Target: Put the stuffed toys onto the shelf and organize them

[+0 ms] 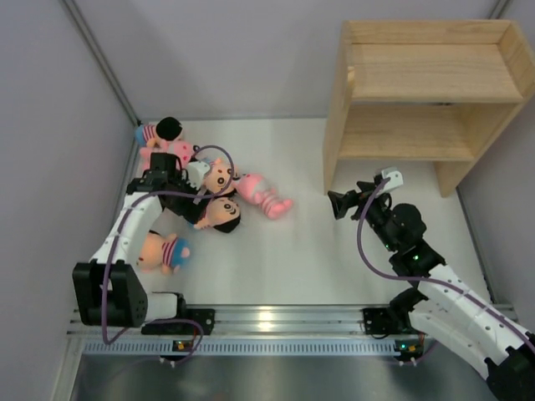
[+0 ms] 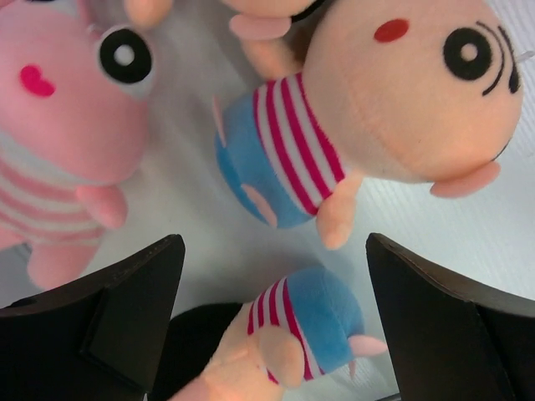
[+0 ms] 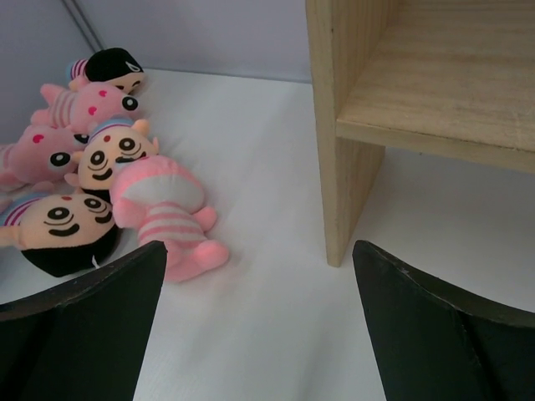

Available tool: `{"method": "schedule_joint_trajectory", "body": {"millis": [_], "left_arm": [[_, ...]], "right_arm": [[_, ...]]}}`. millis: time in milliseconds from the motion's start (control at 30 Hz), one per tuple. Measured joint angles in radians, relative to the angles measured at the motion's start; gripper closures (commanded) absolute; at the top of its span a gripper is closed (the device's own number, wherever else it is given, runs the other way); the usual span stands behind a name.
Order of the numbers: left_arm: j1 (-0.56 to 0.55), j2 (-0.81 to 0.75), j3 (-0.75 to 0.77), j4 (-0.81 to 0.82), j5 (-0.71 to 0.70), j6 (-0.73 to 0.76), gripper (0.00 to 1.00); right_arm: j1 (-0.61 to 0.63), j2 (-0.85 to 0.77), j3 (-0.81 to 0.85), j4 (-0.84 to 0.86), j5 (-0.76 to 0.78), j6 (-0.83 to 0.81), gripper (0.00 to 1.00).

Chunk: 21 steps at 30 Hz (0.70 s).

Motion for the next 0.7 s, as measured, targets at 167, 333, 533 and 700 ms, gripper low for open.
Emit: {"method": "schedule_joint_trajectory", "body": {"millis": [167, 333, 533, 700], "left_arm": [[-0.004, 0.206, 0.077, 0.003, 0.087, 0.054, 0.13], [-0.004, 0.362, 0.107, 0.005, 0.140, 0.074, 0.67], [-0.003, 0.380, 0.100, 0.005, 0.192, 0.071, 1.00], [-0.003, 0.281, 0.075, -0.006, 0.159, -0.011, 1.00]], "right_arm": [[0.000, 0.013, 0.020, -0.013, -0.041, -0.002, 0.07], [0.000, 0.036, 0.035, -0.029, -0.084, -0.003, 0.07], [0.000, 0.083, 0.106, -0.092, -0.174, -0.027, 0.13], [0.024, 0.127, 0.197, -0.124, -0.246, -0.067, 0.20]]}}
